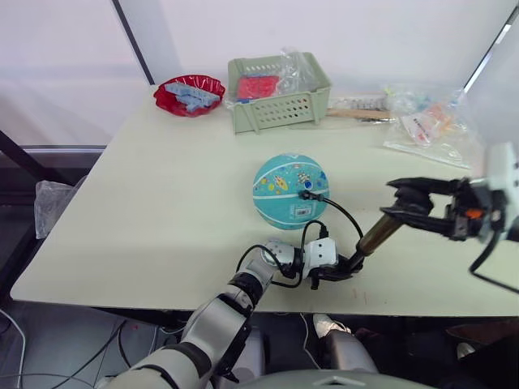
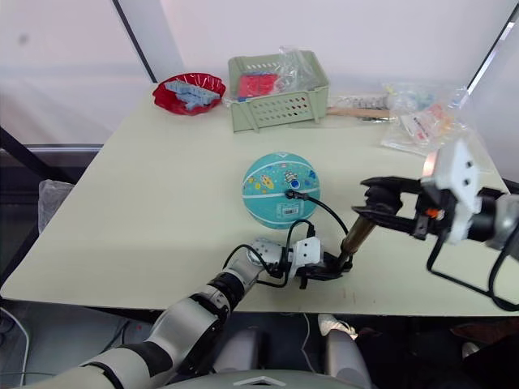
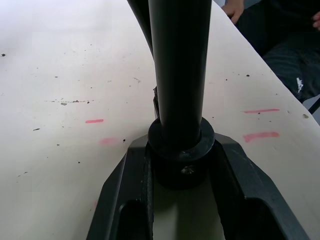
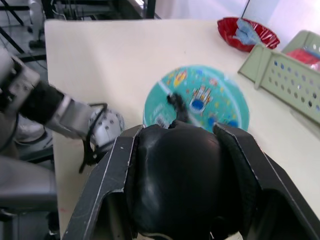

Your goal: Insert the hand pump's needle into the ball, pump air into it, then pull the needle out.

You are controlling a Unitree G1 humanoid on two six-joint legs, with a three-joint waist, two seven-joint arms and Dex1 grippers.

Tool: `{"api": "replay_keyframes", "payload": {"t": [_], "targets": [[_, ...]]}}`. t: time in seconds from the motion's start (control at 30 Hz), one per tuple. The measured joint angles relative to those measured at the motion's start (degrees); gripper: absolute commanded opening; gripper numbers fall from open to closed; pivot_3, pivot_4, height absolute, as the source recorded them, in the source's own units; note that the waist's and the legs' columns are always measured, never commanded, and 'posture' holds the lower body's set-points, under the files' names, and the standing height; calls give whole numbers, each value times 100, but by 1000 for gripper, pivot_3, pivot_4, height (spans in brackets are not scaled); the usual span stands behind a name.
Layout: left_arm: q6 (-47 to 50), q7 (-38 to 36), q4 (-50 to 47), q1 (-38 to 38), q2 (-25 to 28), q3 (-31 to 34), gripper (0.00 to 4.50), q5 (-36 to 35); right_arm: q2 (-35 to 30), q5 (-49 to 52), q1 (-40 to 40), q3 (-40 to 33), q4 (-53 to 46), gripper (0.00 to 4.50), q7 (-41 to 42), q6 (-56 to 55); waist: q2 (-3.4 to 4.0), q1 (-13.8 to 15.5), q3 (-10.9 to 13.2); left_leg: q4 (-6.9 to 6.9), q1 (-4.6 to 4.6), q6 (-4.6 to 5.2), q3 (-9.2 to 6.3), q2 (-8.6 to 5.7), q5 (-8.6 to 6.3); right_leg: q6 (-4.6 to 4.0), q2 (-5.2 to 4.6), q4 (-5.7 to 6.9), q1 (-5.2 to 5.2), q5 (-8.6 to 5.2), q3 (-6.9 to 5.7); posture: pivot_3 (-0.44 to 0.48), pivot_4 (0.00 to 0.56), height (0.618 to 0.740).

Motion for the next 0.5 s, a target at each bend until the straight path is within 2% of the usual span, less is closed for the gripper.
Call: {"api": "replay_keyframes", "payload": {"t": [0.13,0.33,0.5], "targets": [[0,-12,0,21,44,2,1081,0,374,-714,254,619,124,1655,-140,-529,-36,-20,-25,-6,8,0,-7,7,0,-7,13,1,4,-2,-1,0,150,736],[-5,-12,-9,33,114,28,1081,-5,836,-1750,470,1479,589,1655,-311,-1323,-48,-82,-34,-6,18,0,-17,7,0,-11,21,7,5,1,4,0,150,736],[-10,-37,-78,63,147,29,1081,-17,897,-1791,377,1445,706,1655,-142,-1471,-38,-96,-29,-7,21,0,-17,6,0,-14,28,7,4,3,12,0,150,736]]}}
